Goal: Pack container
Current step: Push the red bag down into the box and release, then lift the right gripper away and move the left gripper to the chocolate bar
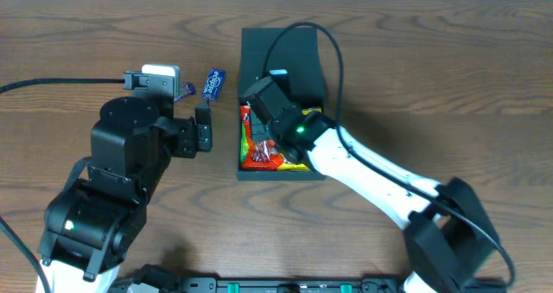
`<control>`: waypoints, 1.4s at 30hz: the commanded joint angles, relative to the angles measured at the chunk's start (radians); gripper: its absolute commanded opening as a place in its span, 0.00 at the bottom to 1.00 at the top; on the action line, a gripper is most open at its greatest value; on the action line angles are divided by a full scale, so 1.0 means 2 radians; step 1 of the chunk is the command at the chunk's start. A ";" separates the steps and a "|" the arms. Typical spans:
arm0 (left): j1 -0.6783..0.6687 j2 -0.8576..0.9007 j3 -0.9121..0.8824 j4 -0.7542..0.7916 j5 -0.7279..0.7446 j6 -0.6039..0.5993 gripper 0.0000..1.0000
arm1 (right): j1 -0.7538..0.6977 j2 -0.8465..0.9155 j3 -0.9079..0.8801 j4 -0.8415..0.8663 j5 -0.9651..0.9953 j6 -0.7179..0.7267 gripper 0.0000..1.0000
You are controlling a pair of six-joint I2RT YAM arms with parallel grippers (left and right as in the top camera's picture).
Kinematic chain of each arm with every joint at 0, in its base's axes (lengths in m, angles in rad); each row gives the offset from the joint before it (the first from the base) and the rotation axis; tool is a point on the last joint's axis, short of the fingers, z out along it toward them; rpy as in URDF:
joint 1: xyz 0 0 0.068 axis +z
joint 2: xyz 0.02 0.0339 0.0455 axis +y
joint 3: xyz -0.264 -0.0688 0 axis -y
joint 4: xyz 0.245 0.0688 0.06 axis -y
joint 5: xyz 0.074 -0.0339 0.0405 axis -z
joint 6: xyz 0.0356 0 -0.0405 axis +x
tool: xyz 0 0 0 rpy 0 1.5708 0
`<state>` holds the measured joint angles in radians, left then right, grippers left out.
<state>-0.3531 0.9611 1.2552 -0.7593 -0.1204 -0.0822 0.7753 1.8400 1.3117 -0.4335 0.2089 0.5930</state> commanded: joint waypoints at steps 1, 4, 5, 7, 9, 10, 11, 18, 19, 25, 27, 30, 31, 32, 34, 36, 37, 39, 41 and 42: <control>0.003 -0.002 0.006 0.000 -0.009 -0.004 0.95 | -0.002 0.039 0.002 -0.002 0.011 -0.013 0.02; 0.003 -0.002 0.006 0.000 -0.009 -0.004 0.95 | -0.005 0.063 0.002 0.001 0.014 -0.023 0.02; 0.003 -0.002 0.006 0.000 -0.009 -0.004 0.95 | -0.005 0.071 0.002 0.004 0.014 -0.026 0.02; 0.003 -0.002 0.006 0.000 -0.009 -0.004 0.95 | -0.005 0.086 0.002 0.005 0.012 -0.027 0.01; 0.003 -0.002 0.006 0.000 -0.009 -0.004 0.95 | -0.005 0.088 0.002 0.002 -0.002 -0.040 0.01; 0.003 -0.002 0.006 0.000 -0.009 -0.004 0.95 | -0.004 0.086 0.002 0.002 -0.006 -0.048 0.01; 0.003 -0.002 0.006 0.000 -0.009 -0.004 0.95 | -0.004 0.083 0.002 0.002 -0.007 -0.053 0.01; 0.003 -0.002 0.006 0.007 -0.015 -0.004 0.95 | -0.010 0.003 0.002 0.002 -0.007 -0.103 0.01; 0.003 -0.002 0.006 0.007 -0.022 -0.004 0.95 | -0.012 -0.015 0.002 0.002 -0.007 -0.103 0.02; 0.003 0.000 0.006 0.019 -0.041 -0.004 0.95 | -0.054 -0.108 0.002 0.001 -0.007 -0.105 0.20; 0.003 0.013 0.006 0.021 -0.054 -0.004 0.95 | -0.087 -0.130 0.002 -0.005 -0.007 -0.105 0.39; 0.003 0.048 0.006 0.022 -0.069 -0.004 0.95 | -0.121 -0.135 0.002 -0.016 -0.007 -0.105 0.52; 0.004 0.063 0.006 0.023 -0.069 -0.004 0.95 | -0.130 -0.135 0.002 -0.020 -0.007 -0.105 0.53; 0.004 0.078 0.006 0.026 -0.069 -0.004 0.95 | -0.140 -0.135 0.002 -0.025 -0.007 -0.105 0.55; 0.004 0.108 0.006 0.033 -0.069 -0.004 0.95 | -0.155 -0.135 0.002 -0.028 -0.007 -0.105 0.62; 0.006 0.142 0.006 0.047 -0.068 -0.005 0.95 | -0.171 -0.135 0.002 -0.028 -0.007 -0.105 0.68; 0.012 0.161 0.006 0.057 -0.061 -0.008 0.95 | -0.181 -0.135 0.002 -0.027 -0.007 -0.105 0.70; 0.029 0.187 0.006 0.070 -0.053 -0.024 0.95 | -0.196 -0.135 0.002 -0.020 -0.007 -0.105 0.72; 0.054 0.211 0.006 0.078 -0.035 -0.028 0.95 | -0.210 -0.135 0.002 -0.009 -0.007 -0.105 0.74; 0.073 0.226 0.006 0.084 -0.019 -0.026 0.95 | -0.217 -0.135 0.002 -0.005 -0.007 -0.105 0.75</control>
<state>-0.2714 1.3685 1.2556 -0.6071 -0.2070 -0.1089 0.3756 1.5829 1.3136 -0.4553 0.1879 0.3851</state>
